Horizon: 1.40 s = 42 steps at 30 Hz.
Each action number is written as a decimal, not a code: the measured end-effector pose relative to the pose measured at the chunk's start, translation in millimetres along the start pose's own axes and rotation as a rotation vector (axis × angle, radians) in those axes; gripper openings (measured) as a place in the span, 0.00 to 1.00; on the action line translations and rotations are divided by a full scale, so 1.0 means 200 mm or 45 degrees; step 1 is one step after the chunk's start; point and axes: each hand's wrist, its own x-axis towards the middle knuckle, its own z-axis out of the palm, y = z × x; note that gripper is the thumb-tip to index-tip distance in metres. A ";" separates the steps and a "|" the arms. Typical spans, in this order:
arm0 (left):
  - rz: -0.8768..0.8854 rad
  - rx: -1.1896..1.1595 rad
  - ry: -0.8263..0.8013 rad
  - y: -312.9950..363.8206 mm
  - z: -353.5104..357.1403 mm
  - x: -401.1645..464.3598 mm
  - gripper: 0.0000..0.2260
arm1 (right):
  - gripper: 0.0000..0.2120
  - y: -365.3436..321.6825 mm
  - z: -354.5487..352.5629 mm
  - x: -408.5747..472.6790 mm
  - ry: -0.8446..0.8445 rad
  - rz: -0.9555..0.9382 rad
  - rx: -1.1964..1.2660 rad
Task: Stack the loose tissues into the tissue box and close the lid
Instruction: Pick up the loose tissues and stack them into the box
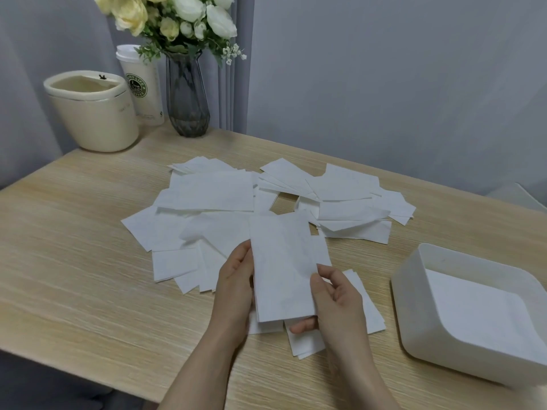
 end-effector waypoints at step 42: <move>0.130 0.126 0.185 -0.03 -0.03 0.01 0.10 | 0.13 0.05 -0.32 0.19 0.163 -0.054 -0.507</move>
